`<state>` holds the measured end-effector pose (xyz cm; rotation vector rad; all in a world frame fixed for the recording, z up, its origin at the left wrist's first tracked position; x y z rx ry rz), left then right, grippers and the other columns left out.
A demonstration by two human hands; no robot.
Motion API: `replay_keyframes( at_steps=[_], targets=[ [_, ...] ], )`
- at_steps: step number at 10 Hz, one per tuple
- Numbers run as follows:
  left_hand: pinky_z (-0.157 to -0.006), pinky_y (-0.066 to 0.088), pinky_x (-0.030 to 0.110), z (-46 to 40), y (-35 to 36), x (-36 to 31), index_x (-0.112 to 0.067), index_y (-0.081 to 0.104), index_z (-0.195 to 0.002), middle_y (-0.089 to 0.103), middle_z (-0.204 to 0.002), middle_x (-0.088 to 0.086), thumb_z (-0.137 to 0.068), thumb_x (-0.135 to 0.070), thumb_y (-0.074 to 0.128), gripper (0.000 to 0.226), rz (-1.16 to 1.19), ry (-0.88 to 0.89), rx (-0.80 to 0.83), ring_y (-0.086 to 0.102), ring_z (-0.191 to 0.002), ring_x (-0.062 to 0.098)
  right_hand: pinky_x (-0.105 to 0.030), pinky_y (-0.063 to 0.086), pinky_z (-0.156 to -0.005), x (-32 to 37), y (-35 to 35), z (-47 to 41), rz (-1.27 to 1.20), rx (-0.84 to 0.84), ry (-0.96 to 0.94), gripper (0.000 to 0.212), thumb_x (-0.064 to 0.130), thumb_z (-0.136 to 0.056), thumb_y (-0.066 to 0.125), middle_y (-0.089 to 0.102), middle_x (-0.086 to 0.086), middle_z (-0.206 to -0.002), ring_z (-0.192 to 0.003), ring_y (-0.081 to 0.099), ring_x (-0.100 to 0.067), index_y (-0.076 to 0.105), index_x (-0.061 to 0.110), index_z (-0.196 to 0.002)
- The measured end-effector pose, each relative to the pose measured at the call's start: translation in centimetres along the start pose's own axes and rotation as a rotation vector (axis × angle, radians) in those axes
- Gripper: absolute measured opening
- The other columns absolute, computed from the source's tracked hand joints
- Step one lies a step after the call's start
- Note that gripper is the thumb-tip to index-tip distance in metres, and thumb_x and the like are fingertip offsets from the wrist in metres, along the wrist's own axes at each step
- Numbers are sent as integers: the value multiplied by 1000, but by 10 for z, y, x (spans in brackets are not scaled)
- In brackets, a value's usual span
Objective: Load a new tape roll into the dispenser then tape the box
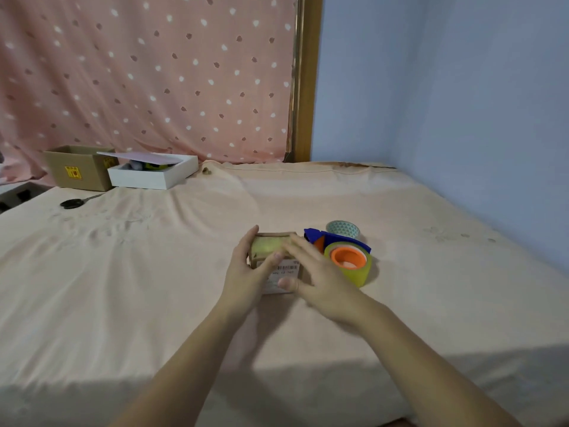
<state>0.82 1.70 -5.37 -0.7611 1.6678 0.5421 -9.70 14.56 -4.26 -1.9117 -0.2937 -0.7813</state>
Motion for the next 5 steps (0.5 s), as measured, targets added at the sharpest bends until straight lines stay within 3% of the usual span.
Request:
replay_keyframes(
  at_steps=[1, 2, 3, 4, 5],
  targets=[
    [-85, 51, 13, -6, 3, 10, -32, 16, -162, 56, -147, -6, -98, -36, 62, 79, -5, -69, 52, 64, -111, -5, -42, 42, -117, -16, 19, -7, -285, -213, 175, 67, 28, -99, 61, 46, 1, -158, -142, 48, -14, 30, 52, -154],
    [-82, 53, 14, -3, 6, 17, -29, 34, -150, 71, -129, -2, -101, -36, 58, 55, 31, -93, 60, 72, -103, 0, -46, 46, -113, -24, 34, -9, -282, -346, 268, 67, 37, -96, 57, 52, 10, -150, -139, 51, -13, 28, 55, -153],
    [-76, 53, 16, -6, 3, 18, -19, 58, -127, 78, -113, -1, -99, -44, 58, 38, -7, -113, 47, 75, -92, 0, -50, 44, -114, -25, 39, -13, -368, -368, 299, 61, 37, -98, 57, 54, 4, -146, -138, 51, -21, 31, 48, -152],
    [-88, 55, 29, -4, 0, 18, -28, 64, -121, 79, -108, -11, -86, -70, 58, 54, -124, -136, 82, 74, -95, 0, -55, 50, -105, -28, 46, -5, -327, -364, 376, 58, 61, -89, 50, 62, 4, -131, -127, 61, -28, 34, 48, -143],
    [-102, 49, 30, -7, -9, 13, -28, 60, -133, 71, -130, -11, -65, -93, 51, 94, -159, -192, 161, 67, -118, 8, -53, 44, -114, -39, 43, -6, -425, -343, 281, 70, 60, -88, 61, 56, 12, -146, -139, 53, -16, 34, 44, -150]
  ],
)
Point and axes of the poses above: each hand's wrist, its own z-axis away from the middle knuckle, its own y-axis out of the palm, x = y × z, the point moved 4 cm from there along -z, towards the middle knuckle
